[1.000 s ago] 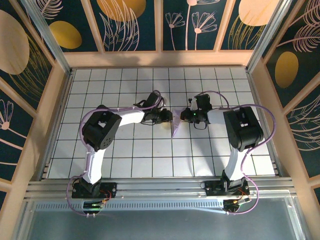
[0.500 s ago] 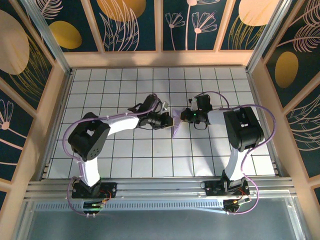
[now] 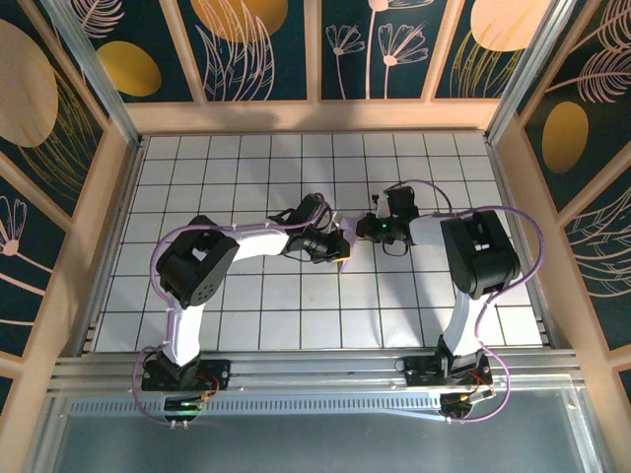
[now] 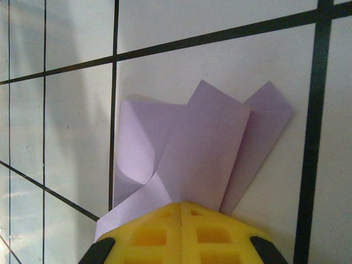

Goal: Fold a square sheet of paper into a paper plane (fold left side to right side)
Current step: Fold the wing for the fifth time at the center of the table.

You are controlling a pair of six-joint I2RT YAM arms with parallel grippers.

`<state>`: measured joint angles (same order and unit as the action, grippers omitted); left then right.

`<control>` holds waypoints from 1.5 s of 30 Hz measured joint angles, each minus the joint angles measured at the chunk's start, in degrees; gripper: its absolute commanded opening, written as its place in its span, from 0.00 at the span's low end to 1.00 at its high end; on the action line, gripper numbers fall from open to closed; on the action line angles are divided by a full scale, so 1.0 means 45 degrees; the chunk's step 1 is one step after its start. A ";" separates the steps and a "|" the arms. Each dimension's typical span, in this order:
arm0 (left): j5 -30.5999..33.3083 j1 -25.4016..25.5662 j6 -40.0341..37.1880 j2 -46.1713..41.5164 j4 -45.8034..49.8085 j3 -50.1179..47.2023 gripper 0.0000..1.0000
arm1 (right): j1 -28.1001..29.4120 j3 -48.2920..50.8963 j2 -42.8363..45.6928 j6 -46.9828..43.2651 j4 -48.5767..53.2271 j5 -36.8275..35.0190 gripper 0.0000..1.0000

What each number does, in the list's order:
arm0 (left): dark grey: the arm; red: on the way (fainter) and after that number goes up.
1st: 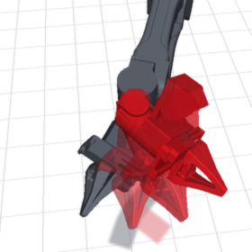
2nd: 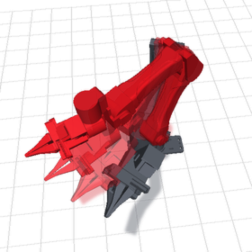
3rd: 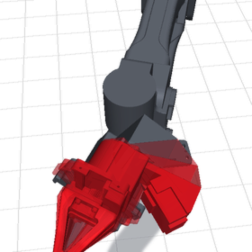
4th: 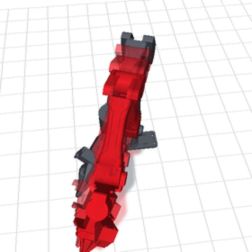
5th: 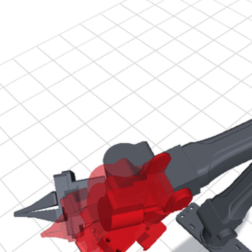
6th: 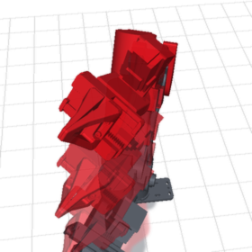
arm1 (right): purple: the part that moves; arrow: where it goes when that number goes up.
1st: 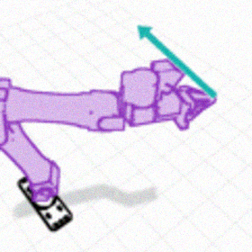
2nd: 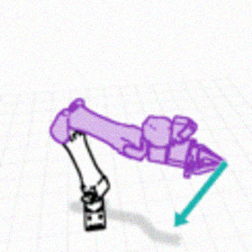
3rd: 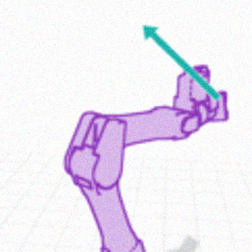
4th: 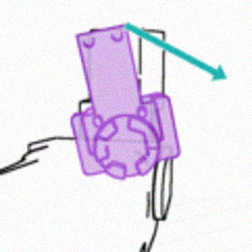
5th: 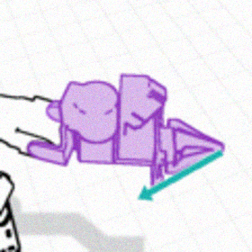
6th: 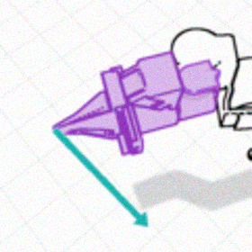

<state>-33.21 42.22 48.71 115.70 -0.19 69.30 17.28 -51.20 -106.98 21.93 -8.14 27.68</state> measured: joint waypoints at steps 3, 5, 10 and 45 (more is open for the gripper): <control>0.0005 0.0000 0.0000 0.0146 0.0000 0.0005 0.06 | 0.0000 0.0000 0.0005 0.0000 0.0005 0.0000 0.00; 0.0015 0.0000 -0.0005 0.0272 0.0015 0.0005 0.06 | 0.0000 0.0000 0.0000 0.0000 0.0005 0.0000 0.00; 0.0058 0.0000 -0.0063 0.0471 0.0092 0.0005 0.06 | 0.0000 -0.0005 0.0000 0.0000 0.0010 0.0000 0.00; 0.0447 0.0000 -0.0155 0.0525 0.0097 -0.0160 0.05 | 0.0005 -0.0063 0.0000 -0.0039 0.0151 -0.0005 0.00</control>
<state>-31.20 42.22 48.01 118.06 0.25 68.58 17.30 -51.48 -106.98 21.76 -7.46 27.66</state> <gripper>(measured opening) 0.058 0.054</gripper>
